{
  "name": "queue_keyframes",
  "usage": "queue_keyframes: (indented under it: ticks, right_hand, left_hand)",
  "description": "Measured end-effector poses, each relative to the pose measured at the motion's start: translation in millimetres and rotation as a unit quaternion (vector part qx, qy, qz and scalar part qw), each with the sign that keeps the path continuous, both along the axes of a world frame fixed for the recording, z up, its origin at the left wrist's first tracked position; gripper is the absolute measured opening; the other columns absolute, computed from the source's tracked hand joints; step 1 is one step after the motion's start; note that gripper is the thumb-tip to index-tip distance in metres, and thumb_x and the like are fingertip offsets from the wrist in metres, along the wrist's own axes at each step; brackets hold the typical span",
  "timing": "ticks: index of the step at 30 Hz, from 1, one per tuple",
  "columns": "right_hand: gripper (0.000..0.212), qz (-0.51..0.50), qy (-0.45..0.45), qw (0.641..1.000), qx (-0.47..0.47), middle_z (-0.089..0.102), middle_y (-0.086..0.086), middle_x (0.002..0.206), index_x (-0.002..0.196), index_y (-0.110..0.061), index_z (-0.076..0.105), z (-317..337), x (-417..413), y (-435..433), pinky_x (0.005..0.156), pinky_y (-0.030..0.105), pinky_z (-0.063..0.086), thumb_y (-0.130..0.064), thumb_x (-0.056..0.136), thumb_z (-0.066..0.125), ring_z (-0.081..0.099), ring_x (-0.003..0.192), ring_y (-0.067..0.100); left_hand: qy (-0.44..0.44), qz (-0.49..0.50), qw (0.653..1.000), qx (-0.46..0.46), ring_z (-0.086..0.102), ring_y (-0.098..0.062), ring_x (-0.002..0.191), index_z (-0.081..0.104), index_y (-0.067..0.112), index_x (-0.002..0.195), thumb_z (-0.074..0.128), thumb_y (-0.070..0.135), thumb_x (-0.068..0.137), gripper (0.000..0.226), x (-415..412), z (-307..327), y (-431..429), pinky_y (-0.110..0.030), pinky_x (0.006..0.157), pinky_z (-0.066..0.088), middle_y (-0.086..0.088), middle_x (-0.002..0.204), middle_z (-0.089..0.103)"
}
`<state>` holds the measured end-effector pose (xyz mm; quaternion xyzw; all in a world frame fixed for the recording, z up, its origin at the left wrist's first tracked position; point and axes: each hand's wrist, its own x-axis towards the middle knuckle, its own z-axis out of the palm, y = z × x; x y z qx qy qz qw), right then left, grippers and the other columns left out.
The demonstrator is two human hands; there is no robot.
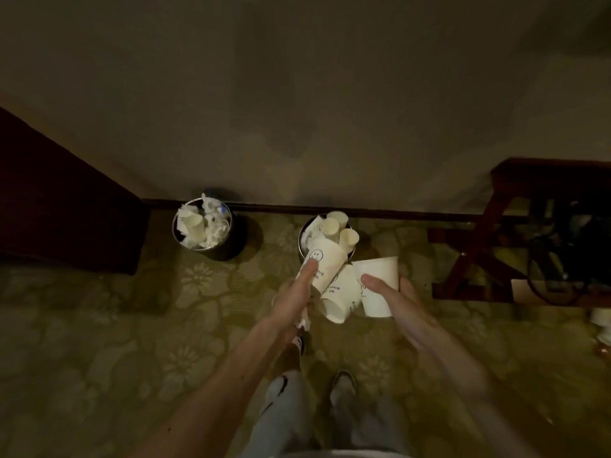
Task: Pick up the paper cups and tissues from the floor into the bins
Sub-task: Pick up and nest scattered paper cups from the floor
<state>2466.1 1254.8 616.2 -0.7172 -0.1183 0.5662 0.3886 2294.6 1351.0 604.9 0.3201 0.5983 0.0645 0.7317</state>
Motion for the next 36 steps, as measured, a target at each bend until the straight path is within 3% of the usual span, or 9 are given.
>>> queue_keyframes:
  ticks: [3, 8, 12, 16, 21, 26, 29, 32, 36]
  right_hand:
    - [0.061, 0.008, -0.015, 0.999, -0.028, 0.074, -0.018, 0.088, 0.099, -0.038, 0.059, -28.8, 0.9, 33.0, 0.057, 0.018, 0.054, -0.069, 0.049, 0.075, 0.071, 0.079, 0.003]
    - [0.071, -0.022, -0.006, 0.997, -0.069, 0.072, -0.005, 0.101, 0.114, -0.036, 0.057, -89.0, 6.0, 72.1, 0.067, 0.03, 0.054, -0.068, 0.054, 0.08, 0.069, 0.092, 0.015]
    - [0.052, -0.034, -0.009, 0.995, -0.098, 0.07, -0.015, 0.096, 0.101, -0.045, 0.058, -140.4, 16.7, 88.0, 0.067, 0.026, 0.051, -0.065, 0.055, 0.07, 0.068, 0.086, 0.005]
    - [0.039, -0.053, 0.008, 0.99, -0.129, 0.062, -0.018, 0.094, 0.091, -0.049, 0.05, -197.6, 25.6, 97.1, 0.063, 0.023, 0.046, -0.063, 0.061, 0.07, 0.062, 0.085, 0.004]
    - [0.077, -0.116, 0.037, 0.98, -0.157, 0.065, -0.002, 0.116, 0.128, -0.031, 0.051, -276.4, 33.3, 105.1, 0.093, 0.043, 0.052, -0.062, 0.063, 0.077, 0.063, 0.105, 0.019]
    - [0.045, -0.154, 0.031, 0.973, -0.171, 0.066, -0.002, 0.11, 0.111, -0.036, 0.054, -355.7, 39.1, 123.6, 0.082, 0.038, 0.054, -0.052, 0.075, 0.076, 0.064, 0.098, 0.017]
    - [0.032, -0.179, 0.059, 0.97, -0.156, 0.069, -0.002, 0.107, 0.099, -0.036, 0.057, -388.8, 40.7, 134.2, 0.072, 0.033, 0.054, -0.047, 0.076, 0.077, 0.066, 0.093, 0.015]
    - [0.053, -0.221, 0.095, 0.958, -0.155, 0.068, 0.0, 0.108, 0.119, -0.028, 0.054, -413.9, 41.9, 142.6, 0.08, 0.039, 0.056, -0.045, 0.075, 0.079, 0.066, 0.096, 0.017]
    - [0.073, -0.21, 0.104, 0.958, -0.165, 0.067, 0.003, 0.116, 0.135, -0.023, 0.047, -433.9, 42.7, 144.1, 0.089, 0.045, 0.056, -0.044, 0.074, 0.081, 0.066, 0.102, 0.02]
  left_hand:
    - [0.009, 0.012, 1.0, -0.023, 0.064, -0.025, 0.114, 0.053, 0.018, 0.137, 0.059, 0.065, 0.086, 0.07, 6.6, -42.8, 34.3, -0.047, 0.104, 0.048, -0.007, 0.124, 0.067]
    - [0.055, 0.031, 0.997, -0.041, 0.064, -0.02, 0.103, 0.048, 0.026, 0.127, 0.059, 0.059, 0.089, 0.051, 16.4, -113.9, 75.8, -0.04, 0.089, 0.054, 0.0, 0.11, 0.065]
    - [0.073, 0.019, 0.995, -0.065, 0.059, -0.026, 0.118, 0.048, 0.021, 0.142, 0.059, 0.061, 0.088, 0.069, 25.0, -174.3, 89.6, -0.048, 0.107, 0.044, -0.006, 0.13, 0.062]
    - [0.117, 0.017, 0.99, -0.071, 0.06, -0.027, 0.115, 0.048, 0.018, 0.141, 0.061, 0.059, 0.088, 0.069, 35.5, -230.9, 101.7, -0.049, 0.103, 0.047, -0.008, 0.128, 0.063]
    - [0.195, -0.022, 0.98, 0.01, 0.062, -0.031, 0.109, 0.054, 0.016, 0.134, 0.061, 0.057, 0.089, 0.061, 44.4, -301.7, 111.2, -0.05, 0.096, 0.051, -0.011, 0.123, 0.064]
    - [0.204, -0.058, 0.975, 0.061, 0.064, -0.021, 0.094, 0.057, 0.015, 0.129, 0.061, 0.054, 0.09, 0.056, 58.7, -368.1, 131.0, -0.031, 0.072, 0.052, -0.008, 0.116, 0.067]
    - [0.2, -0.044, 0.976, 0.071, 0.064, -0.029, 0.104, 0.054, 0.012, 0.129, 0.062, 0.053, 0.091, 0.057, 71.5, -401.4, 148.6, -0.041, 0.086, 0.055, -0.012, 0.119, 0.066]
    - [0.213, -0.027, 0.973, 0.084, 0.063, -0.026, 0.107, 0.049, 0.009, 0.133, 0.059, 0.053, 0.092, 0.061, 80.5, -426.3, 160.4, -0.046, 0.094, 0.053, -0.008, 0.121, 0.064]
    - [0.254, -0.075, 0.957, 0.121, 0.061, -0.021, 0.097, 0.047, 0.013, 0.129, 0.058, 0.059, 0.09, 0.061, 83.6, -451.3, 160.1, -0.041, 0.087, 0.053, 0.0, 0.107, 0.061]
